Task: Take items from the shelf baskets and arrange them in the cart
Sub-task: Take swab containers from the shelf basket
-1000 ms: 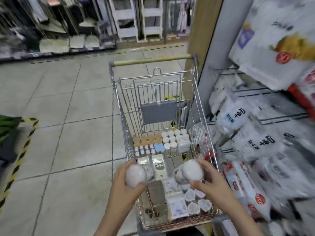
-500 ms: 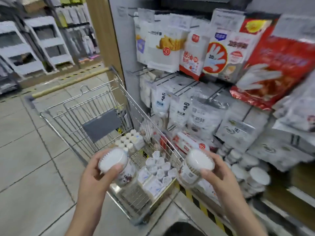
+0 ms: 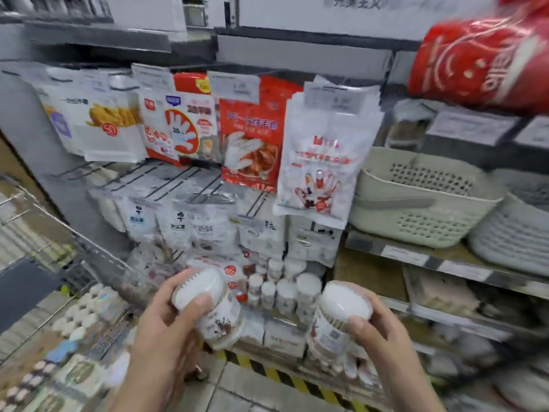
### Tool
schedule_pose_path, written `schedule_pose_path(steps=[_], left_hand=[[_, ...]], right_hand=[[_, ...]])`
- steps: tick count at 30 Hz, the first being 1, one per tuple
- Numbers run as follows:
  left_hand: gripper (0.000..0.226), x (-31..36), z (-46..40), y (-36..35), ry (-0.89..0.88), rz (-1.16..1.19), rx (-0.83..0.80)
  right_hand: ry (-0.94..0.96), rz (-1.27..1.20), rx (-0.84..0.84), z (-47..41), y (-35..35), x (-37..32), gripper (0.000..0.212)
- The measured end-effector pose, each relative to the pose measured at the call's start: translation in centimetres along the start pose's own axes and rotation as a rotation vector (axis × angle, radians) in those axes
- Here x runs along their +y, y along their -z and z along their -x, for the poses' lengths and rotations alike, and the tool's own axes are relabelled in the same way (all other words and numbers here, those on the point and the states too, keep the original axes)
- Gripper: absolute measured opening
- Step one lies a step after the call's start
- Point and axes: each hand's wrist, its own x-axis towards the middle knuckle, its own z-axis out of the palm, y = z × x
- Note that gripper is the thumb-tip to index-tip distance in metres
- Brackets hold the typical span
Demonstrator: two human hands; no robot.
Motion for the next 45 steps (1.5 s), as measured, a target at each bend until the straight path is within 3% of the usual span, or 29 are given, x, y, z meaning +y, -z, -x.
schedule_pose_path(steps=[5, 11, 14, 18, 24, 27, 31, 35, 39, 45], left_hand=[[0.052, -1.2, 0.5, -11.8, 0.055, 0.041, -0.165], [0.056, -1.0, 1.3, -21.2, 0.054, 0.041, -0.277], [0.057, -0.3, 0.4, -23.4, 0.041, 0.059, -0.296], [0.053, 0.9, -2.5, -25.3, 0.0, 0.074, -0.3], [0.04, 2.6, -7.7, -28.8, -0.04, 0.112, -0.317], [0.047, 3.3, -10.3, -31.6, -0.037, 0.165, -0.287], [0.063, 3.5, -13.0, -34.0, -0.063, 0.166, -0.277], [0.042, 3.6, -15.9, -35.9, -0.153, -0.012, -0.263], [0.044, 3.3, -19.0, -38.0, -0.256, -0.278, -0.326], [0.033, 2.6, -22.6, -40.3, -0.387, -0.59, -0.403]], right_hand=[[0.039, 0.064, 0.111, 1.1, 11.4, -1.9, 0.063], [0.07, 0.06, 0.226, 0.7, 19.6, -3.0, 0.046], [0.077, 0.071, 0.235, -0.9, 21.3, -3.9, 0.061], [0.123, 0.038, 0.254, -4.1, 21.6, -5.5, 0.05], [0.186, -0.042, 0.36, -9.3, 21.6, -7.6, 0.05], [0.222, -0.084, 0.402, -11.6, 22.2, -8.6, 0.045], [0.283, -0.146, 0.453, -14.5, 22.7, -9.2, 0.059], [0.331, -0.112, 0.474, -17.5, 22.4, -9.6, 0.055], [0.341, 0.097, 0.438, -21.4, 22.2, -10.4, 0.027], [0.214, 0.387, 0.256, -26.6, 22.7, -11.1, 0.027]])
